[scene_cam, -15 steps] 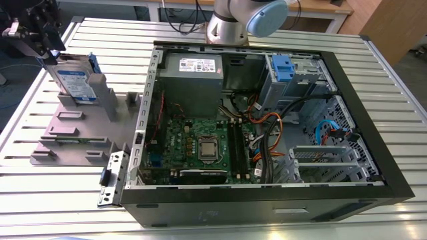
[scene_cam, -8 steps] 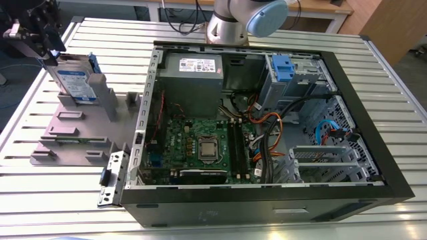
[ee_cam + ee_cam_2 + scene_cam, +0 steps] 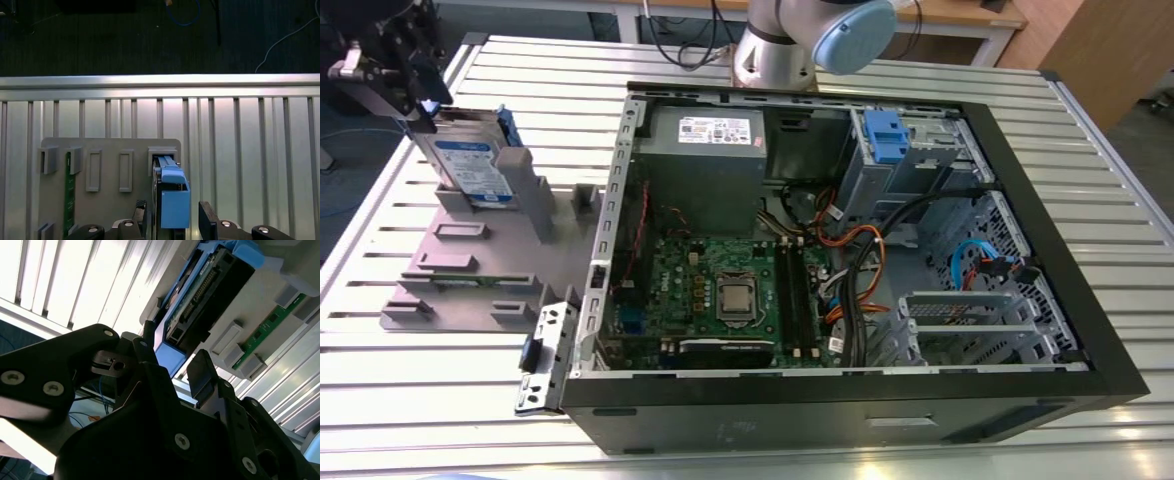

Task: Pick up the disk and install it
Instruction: 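Pick up the disk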

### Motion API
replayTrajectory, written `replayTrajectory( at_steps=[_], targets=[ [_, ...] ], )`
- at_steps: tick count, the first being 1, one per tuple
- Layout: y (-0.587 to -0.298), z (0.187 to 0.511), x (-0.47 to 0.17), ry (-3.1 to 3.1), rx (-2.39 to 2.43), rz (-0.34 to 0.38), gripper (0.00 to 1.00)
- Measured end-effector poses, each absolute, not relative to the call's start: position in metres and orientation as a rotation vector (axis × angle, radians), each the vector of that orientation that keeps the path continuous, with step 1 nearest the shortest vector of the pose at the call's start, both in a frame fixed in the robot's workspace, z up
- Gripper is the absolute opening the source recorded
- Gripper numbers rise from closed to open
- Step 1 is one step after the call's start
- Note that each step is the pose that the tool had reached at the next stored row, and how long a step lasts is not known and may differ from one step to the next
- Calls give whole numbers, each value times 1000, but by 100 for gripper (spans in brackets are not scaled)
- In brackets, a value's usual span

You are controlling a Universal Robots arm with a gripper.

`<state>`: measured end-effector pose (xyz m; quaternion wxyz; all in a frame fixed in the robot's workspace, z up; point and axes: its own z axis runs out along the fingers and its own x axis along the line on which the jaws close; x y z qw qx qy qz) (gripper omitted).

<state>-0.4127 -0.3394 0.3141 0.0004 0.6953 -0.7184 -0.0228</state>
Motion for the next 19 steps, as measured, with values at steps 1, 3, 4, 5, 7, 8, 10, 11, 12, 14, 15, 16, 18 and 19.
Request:
replayTrajectory(
  at_steps=[1,3,4,5,7,8,10,11,12,14,15,16,18,19],
  targets=[
    [-339,314,-413,-2256,2184,-72,53],
    [-339,313,-413,-2256,2184,-72,53],
    [-339,313,-413,-2256,2184,-72,53],
    [-339,313,-413,-2256,2184,-72,53],
    [-339,312,-413,-2256,2184,-72,53],
    [-339,312,-413,-2256,2184,-72,53],
    [-339,312,-413,-2256,2184,-72,53],
    [-339,311,-413,-2256,2184,-72,53],
    [-339,311,-413,-2256,2184,-72,53],
    [-339,311,-413,-2256,2184,-72,53],
    [-339,310,-413,-2256,2184,-72,53],
    [-339,310,-413,-2256,2184,-72,53],
    [-339,310,-413,-2256,2184,-72,53],
    [-339,309,-413,-2256,2184,-72,53]
  ],
)
